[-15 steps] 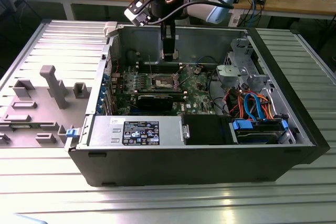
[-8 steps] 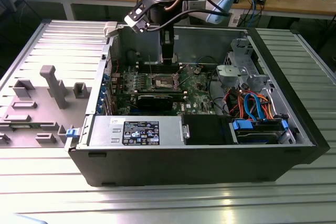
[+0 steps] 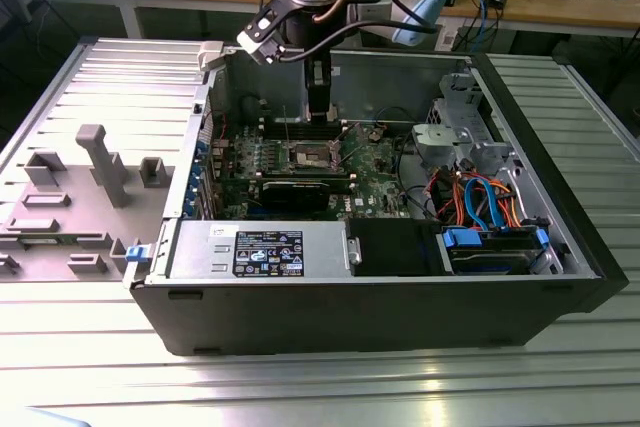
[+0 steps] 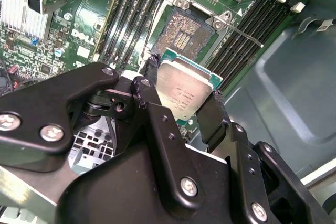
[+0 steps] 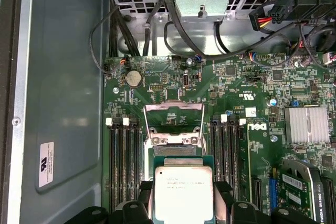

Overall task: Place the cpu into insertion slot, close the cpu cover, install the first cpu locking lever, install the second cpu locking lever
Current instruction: 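Place the cpu into insertion slot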

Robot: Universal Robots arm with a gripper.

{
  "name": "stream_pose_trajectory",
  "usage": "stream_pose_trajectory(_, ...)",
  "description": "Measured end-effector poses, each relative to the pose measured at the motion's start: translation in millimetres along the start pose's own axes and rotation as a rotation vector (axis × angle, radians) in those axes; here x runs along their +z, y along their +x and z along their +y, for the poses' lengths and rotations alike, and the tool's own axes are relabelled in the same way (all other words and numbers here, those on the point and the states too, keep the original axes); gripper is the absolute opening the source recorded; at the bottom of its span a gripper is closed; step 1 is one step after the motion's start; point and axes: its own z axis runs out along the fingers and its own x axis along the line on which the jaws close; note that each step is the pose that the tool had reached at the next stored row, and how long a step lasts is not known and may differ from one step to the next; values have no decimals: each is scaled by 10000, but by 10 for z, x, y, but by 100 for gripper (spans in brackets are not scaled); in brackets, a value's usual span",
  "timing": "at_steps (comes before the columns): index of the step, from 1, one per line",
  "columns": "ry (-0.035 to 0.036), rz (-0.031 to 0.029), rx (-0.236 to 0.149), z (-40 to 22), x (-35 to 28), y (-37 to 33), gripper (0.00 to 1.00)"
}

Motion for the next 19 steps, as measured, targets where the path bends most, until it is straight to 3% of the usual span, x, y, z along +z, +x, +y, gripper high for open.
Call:
stream_pose_trajectory(15, -1, 2, 1, -2, 24, 0, 54)
stream_pose_trajectory(19, 0, 0, 0, -5, 58, -1, 54)
